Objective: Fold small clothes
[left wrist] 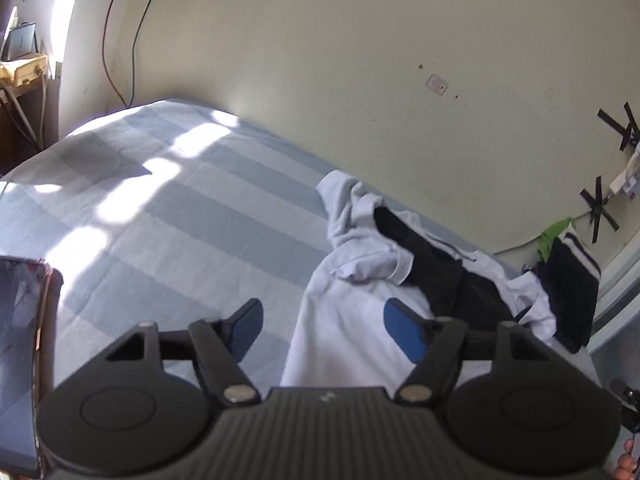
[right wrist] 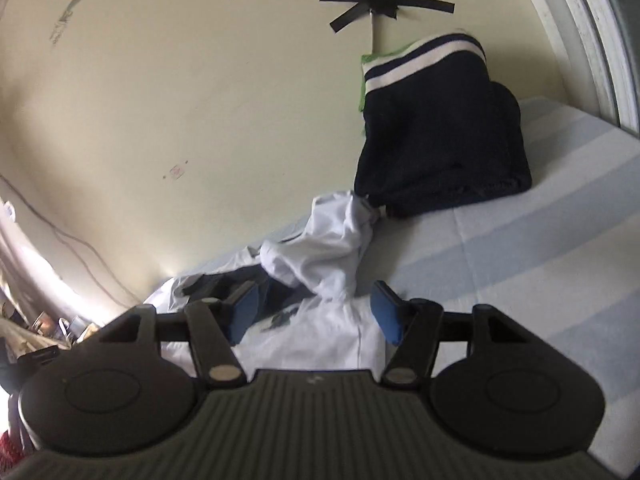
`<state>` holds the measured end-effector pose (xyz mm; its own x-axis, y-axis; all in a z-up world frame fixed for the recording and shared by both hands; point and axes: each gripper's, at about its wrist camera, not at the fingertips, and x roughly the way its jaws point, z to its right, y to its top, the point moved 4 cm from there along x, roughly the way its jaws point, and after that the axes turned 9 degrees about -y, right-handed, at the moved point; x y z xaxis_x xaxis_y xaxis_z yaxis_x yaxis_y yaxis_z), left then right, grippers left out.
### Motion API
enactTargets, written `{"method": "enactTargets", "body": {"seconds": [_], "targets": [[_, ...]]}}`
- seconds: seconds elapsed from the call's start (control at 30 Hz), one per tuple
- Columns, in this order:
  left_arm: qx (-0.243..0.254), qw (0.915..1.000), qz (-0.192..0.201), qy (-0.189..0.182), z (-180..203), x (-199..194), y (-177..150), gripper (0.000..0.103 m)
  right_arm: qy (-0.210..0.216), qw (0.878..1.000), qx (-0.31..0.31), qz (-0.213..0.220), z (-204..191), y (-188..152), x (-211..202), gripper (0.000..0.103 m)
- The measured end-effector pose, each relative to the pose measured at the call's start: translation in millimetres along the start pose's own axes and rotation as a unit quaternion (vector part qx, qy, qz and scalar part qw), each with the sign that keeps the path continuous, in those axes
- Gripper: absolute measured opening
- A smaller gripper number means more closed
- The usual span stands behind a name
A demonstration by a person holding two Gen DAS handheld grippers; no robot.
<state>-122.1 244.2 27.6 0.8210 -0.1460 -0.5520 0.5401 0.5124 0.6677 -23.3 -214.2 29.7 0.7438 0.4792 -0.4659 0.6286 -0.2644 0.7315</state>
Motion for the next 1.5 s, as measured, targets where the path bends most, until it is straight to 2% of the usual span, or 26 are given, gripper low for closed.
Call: {"method": "enactTargets", "body": {"seconds": [0.1, 0.2, 0.23, 0.27, 0.3, 0.33, 0.37, 0.47, 0.6, 0.63, 0.67, 0.7, 0.73, 0.77, 0.83, 0.87, 0.97, 1.07, 1.17, 1.2, 1.23, 1.27, 1.3, 1.37, 1.43, 1.5], "targets": [[-0.004, 0.9988, -0.041, -0.026, -13.5, -1.7, -26.8, 0.075, -0.019, 1.0, -0.003, -0.019, 15.3, -37.4, -19.2, 0.071], [0.002, 0.9961, -0.07, -0.054, -10.4, -0.7, -48.1, 0.075, -0.039, 0.999, -0.011, -0.037, 15.2, -66.3, -24.3, 0.071], [0.011, 0.9952, -0.08, -0.055, -5.3, 4.4, -54.8, 0.071, -0.045, 0.998, -0.018, -0.044, 13.2, -73.0, -22.6, 0.072], [0.022, 0.9947, -0.088, -0.049, 0.9, 8.7, -60.5, 0.062, -0.05, 0.998, -0.032, -0.037, 6.5, -78.6, -21.5, 0.071], [0.039, 0.9946, -0.09, -0.034, 6.5, 12.4, -64.8, 0.053, -0.059, 0.996, -0.055, -0.032, -3.3, -83.0, -17.8, 0.063], [0.07, 0.994, -0.084, -0.005, 13.3, 15.0, -68.1, 0.031, -0.064, 0.994, -0.078, -0.034, -11.7, -85.8, -14.3, 0.031], [0.097, 0.9916, -0.084, 0.016, 16.7, 15.8, -70.2, 0.011, -0.07, 0.992, -0.097, -0.04, -20.3, -89.0, -8.2, 0.014], [0.082, 0.9928, -0.086, 0.016, 10.6, 9.6, -67.9, 0.011, -0.112, 0.982, -0.148, -0.031, -35.8, -91.4, 0.0, 0.011], [0.055, 0.9948, -0.085, -0.002, -4.0, -9.6, -66.9, 0.011, -0.157, 0.976, -0.147, -0.021, -19.8, -75.9, -9.8, 0.008], [0.051, 0.9946, -0.09, 0.007, -6.3, -7.6, -70.3, 0.013, -0.167, 0.974, -0.15, -0.028, -16.8, -75.9, -9.2, 0.003], [0.05, 0.9945, -0.091, 0.011, -8.6, -6.1, -73.0, 0.017, -0.189, 0.967, -0.164, -0.039, -14.4, -79.0, -3.9, 0.003], [0.051, 0.9951, -0.085, 0.008, -8.2, -8.1, -73.8, 0.019, -0.186, 0.966, -0.174, -0.037, -14.6, -79.7, -3.9, 0.005], [0.048, 0.995, -0.086, 0.01, -7.9, -10.6, -73.0, 0.024, -0.189, 0.966, -0.173, -0.039, -13.9, -77.2, -4.2, 0.007], [0.046, 0.9959, -0.076, 0.014, -7.5, -15.8, -70.3, 0.034, -0.191, 0.967, -0.166, -0.029, -13.8, -71.8, -6.7, 0.009], [0.054, 0.9978, -0.03, 0.025, -3.7, -30.9, -61.3, 0.042, -0.177, 0.972, -0.156, 0.0, -17.0, -57.8, -14.4, 0.014], [0.063, 0.9976, -0.011, 0.027, 1.7, -34.9, -55.6, 0.042, -0.164, 0.975, -0.152, 0.011, -21.6, -50.4, -16.5, 0.015], [0.104, 0.9944, 0.013, -0.01, 32.3, -25.5, -41.9, 0.042, -0.106, 0.982, -0.154, 0.004, -50.9, -40.1, 1.2, 0.02], [0.142, 0.9881, -0.004, -0.058, 65.3, 7.5, -44.0, 0.042, -0.042, 0.984, -0.164, -0.054, -89.6, -51.8, 47.2, 0.021], [0.157, 0.9829, -0.046, -0.084, 84.0, 55.9, -54.3, 0.04, 0.02, 0.977, -0.176, -0.116, -123.5, -73.7, 95.7, 0.022], [0.162, 0.9814, -0.053, -0.088, 84.9, 70.1, -57.1, 0.04, 0.024, 0.974, -0.181, -0.132, -128.8, -79.0, 112.0, 0.023], [0.165, 0.9817, -0.056, -0.078, 83.0, 82.6, -57.8, 0.041, 0.019, 0.974, -0.182, -0.137, -129.0, -81.1, 127.3, 0.02], [0.163, 0.9835, -0.057, -0.053, 75.4, 97.0, -60.7, 0.038, 0.021, 0.977, -0.175, -0.116, -126.9, -76.4, 137.0, 0.019], [0.175, 0.9828, -0.027, -0.051, 72.2, 98.1, -61.8, 0.042, 0.016, 0.981, -0.164, -0.101, -121.1, -69.1, 147.0, 0.01], [0.168, 0.9839, -0.023, -0.054, 67.6, 97.6, -60.5, 0.047, -0.024, 0.992, -0.108, -0.067, -101.3, -52.3, 160.8, 0.006], [0.167, 0.9841, -0.019, -0.056, 65.7, 94.6, -62.1, 0.048, -0.013, 0.997, -0.029, -0.067, -82.0, -44.7, 166.8, 0.005], [0.165, 0.9843, -0.018, -0.059, 64.7, 92.9, -62.3, 0.049, 0.005, 0.997, 0.003, -0.072, -73.1, -45.1, 167.3, 0.005]]}}
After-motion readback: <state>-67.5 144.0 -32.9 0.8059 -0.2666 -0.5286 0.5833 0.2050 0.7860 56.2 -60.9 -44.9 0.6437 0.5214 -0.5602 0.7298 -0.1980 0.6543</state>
